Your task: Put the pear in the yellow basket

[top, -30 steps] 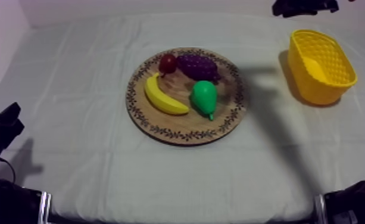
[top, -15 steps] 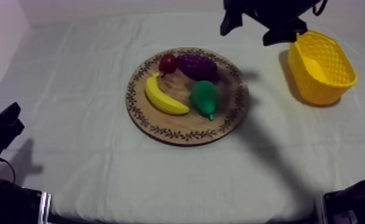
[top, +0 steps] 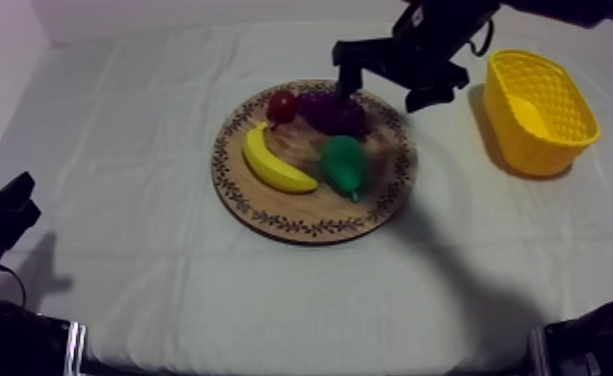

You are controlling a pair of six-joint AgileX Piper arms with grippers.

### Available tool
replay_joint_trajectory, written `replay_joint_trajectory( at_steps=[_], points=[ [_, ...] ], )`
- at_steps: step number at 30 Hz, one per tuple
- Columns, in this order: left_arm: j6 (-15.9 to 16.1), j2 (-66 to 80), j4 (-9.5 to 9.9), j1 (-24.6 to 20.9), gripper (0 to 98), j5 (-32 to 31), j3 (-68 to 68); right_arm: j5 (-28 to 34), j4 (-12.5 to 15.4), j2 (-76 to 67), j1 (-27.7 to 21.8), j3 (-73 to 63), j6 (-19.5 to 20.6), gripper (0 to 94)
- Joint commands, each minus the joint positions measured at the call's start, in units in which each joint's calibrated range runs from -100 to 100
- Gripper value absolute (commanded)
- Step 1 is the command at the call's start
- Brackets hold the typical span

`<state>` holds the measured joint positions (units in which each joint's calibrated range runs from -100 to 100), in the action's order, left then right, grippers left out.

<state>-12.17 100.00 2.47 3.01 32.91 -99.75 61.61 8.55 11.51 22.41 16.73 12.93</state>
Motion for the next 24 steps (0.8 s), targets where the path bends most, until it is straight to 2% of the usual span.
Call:
replay_joint_trajectory(
  at_steps=[1, 7, 24],
  points=[
    [-0.01, 0.00, -0.01, -0.01, 0.1, -0.01, -0.03, -0.34, -0.01, 2.75, 0.18, -0.38, 0.12, 78.4],
    [-0.02, 0.00, -0.01, -0.01, 0.1, -0.01, -0.03, -2.70, 0.49, 7.97, 0.99, -1.27, 0.14, 79.0],
    [-0.01, 0.00, -0.01, -0.01, 0.1, -0.01, -0.03, -3.03, 1.94, 20.52, 1.11, -6.15, -0.15, 78.7]
  ],
)
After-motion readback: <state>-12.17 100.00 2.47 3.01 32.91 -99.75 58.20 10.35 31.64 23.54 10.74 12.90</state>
